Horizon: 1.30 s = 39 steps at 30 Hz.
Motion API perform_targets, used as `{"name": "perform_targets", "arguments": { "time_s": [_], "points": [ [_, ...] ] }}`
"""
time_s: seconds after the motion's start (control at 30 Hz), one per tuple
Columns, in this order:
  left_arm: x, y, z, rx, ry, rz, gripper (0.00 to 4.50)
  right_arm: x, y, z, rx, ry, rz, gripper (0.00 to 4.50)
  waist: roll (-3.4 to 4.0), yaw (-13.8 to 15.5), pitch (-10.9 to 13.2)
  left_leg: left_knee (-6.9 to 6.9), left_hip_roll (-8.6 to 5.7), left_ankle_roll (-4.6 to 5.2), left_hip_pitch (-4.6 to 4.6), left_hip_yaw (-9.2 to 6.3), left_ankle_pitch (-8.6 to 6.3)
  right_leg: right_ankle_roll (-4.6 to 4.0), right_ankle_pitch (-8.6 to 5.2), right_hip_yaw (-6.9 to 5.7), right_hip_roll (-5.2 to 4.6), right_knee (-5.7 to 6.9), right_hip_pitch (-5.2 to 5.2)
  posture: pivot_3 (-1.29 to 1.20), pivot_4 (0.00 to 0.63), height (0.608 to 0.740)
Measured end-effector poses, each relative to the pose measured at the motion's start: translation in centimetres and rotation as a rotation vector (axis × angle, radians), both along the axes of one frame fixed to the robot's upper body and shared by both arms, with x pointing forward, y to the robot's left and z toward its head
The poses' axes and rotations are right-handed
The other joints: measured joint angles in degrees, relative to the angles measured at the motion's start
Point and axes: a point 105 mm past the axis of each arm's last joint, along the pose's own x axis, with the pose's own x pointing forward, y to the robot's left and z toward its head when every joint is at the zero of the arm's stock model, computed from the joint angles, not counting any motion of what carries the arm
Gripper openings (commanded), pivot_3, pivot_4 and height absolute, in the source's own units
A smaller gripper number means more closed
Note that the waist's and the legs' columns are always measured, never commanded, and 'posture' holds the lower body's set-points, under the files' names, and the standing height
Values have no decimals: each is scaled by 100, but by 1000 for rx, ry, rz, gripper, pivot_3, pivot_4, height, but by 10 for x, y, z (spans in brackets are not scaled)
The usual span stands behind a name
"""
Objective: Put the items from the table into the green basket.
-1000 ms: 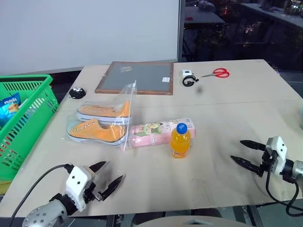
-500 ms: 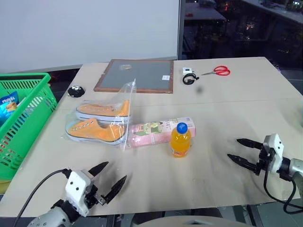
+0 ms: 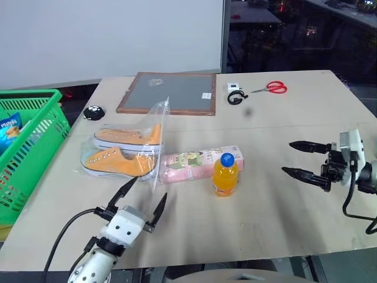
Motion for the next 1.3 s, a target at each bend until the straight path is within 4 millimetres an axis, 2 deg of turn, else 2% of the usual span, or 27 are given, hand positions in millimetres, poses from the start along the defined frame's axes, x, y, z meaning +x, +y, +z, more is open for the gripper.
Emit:
{"name": "perform_targets", "arguments": {
  "time_s": [0.17, 0.47, 0.73, 0.83, 0.97, 1.0, 1.07, 1.17, 1.2, 1.23, 1.3],
  "points": [
    [17, 0, -3, 41, -42, 19, 4445, -5, 10, 14, 7, 7, 79, 4500, 3, 5, -2, 6, 0, 1, 1, 1, -1, 21, 14, 0, 0, -6, 0, 71, 42, 740],
    [22, 1, -3, 28, -49, 38, 4445, -18, 27, 27, 33, 27, 164, 4500, 9, -14, 8, 8, 2, 4, 0, 1, -2, 24, 15, 0, -2, -9, -1, 48, 54, 740],
    [29, -3, 2, 43, -101, 65, 4445, -18, 27, 28, 40, 37, 151, 4500, 5, -60, 11, 13, 2, 6, 1, 5, -3, 31, 20, -2, -5, -19, -1, 42, 50, 740],
    [34, -2, 8, 54, -143, 79, 3711, -17, 26, 27, 37, 37, 145, 4500, 5, -108, 11, 13, 2, 9, 1, 5, -5, 37, 24, -2, -5, -26, -1, 39, 47, 740],
    [37, -3, 17, 96, -194, 70, 1815, -17, 23, 21, 16, 34, 125, 4500, 7, -128, 9, 13, 2, 14, 0, 6, -8, 41, 29, -2, -6, -41, -1, 37, 40, 740],
    [38, -4, 18, 118, -204, 62, 1473, -17, 22, 20, 9, 32, 119, 4500, 9, -127, 8, 13, 2, 15, -2, 7, -9, 43, 31, -2, -7, -47, -1, 37, 40, 740],
    [39, -5, 21, 151, -229, 54, 1473, -17, 22, 18, 4, 28, 115, 4500, 12, -126, 6, 13, 2, 20, -5, 9, -11, 47, 40, -1, -7, -61, 0, 34, 37, 740],
    [41, -6, 20, 188, -251, 53, 686, -17, 22, 17, 2, 29, 114, 4500, 11, -128, 4, 17, 1, 28, -7, 17, -16, 51, 44, 7, -8, -68, 0, 33, 36, 740],
    [41, -6, 21, 204, -266, 60, 234, -17, 22, 16, 2, 30, 113, 4500, 11, -126, 4, 17, 1, 28, -7, 17, -16, 51, 45, 7, -8, -68, 0, 33, 34, 740],
    [42, -5, 22, 212, -276, 65, 59, -17, 22, 16, 2, 29, 113, 4500, 13, -125, 2, 17, 1, 28, -7, 17, -16, 51, 45, 7, -8, -68, 0, 33, 33, 740],
    [42, -5, 21, 221, -283, 73, 59, -17, 22, 16, 6, 27, 113, 4500, 15, -127, 1, 17, 1, 28, -7, 17, -16, 52, 45, 7, -8, -68, 0, 35, 31, 740]
  ]
}}
